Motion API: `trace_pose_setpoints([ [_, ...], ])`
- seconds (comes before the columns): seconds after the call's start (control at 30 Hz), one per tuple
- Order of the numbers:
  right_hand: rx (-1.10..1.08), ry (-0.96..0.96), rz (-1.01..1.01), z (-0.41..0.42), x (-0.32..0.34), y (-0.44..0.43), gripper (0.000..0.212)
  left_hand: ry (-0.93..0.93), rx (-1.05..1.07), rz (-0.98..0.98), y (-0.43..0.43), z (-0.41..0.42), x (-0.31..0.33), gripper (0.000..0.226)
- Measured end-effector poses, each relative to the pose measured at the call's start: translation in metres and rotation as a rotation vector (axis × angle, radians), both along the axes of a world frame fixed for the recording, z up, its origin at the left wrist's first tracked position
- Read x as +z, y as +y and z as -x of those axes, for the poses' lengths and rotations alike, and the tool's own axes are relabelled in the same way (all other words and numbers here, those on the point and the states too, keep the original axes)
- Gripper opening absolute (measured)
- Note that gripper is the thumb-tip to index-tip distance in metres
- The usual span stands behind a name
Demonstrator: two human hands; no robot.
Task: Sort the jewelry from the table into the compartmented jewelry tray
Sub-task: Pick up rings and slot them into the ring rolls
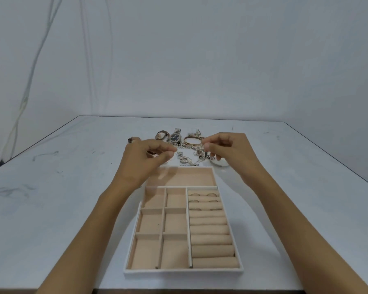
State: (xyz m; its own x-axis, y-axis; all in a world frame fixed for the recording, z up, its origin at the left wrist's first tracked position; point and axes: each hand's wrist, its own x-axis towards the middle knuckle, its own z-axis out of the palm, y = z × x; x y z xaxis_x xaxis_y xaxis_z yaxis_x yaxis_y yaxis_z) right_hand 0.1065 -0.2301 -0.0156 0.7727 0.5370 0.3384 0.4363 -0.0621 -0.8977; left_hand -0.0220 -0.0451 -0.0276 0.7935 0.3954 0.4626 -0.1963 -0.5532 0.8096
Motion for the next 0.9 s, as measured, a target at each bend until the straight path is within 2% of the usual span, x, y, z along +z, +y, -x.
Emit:
trace_pose_setpoints([
  [0.27,0.049,-0.065,0.085,0.045,-0.020,-0.043,0.010,0.051,-0.044,0.113,-0.030,0.037,-0.012,0.016],
  [0.6,0.024,-0.136,0.084,0.077,-0.044,-0.080,0.012,0.065,-0.080,0.189,-0.039,0.056,-0.013,0.012],
  [0.9,0.042,-0.397,0.062,0.077,-0.055,-0.074,0.011,0.120,-0.200,0.163,-0.046,0.056,-0.013,0.012],
])
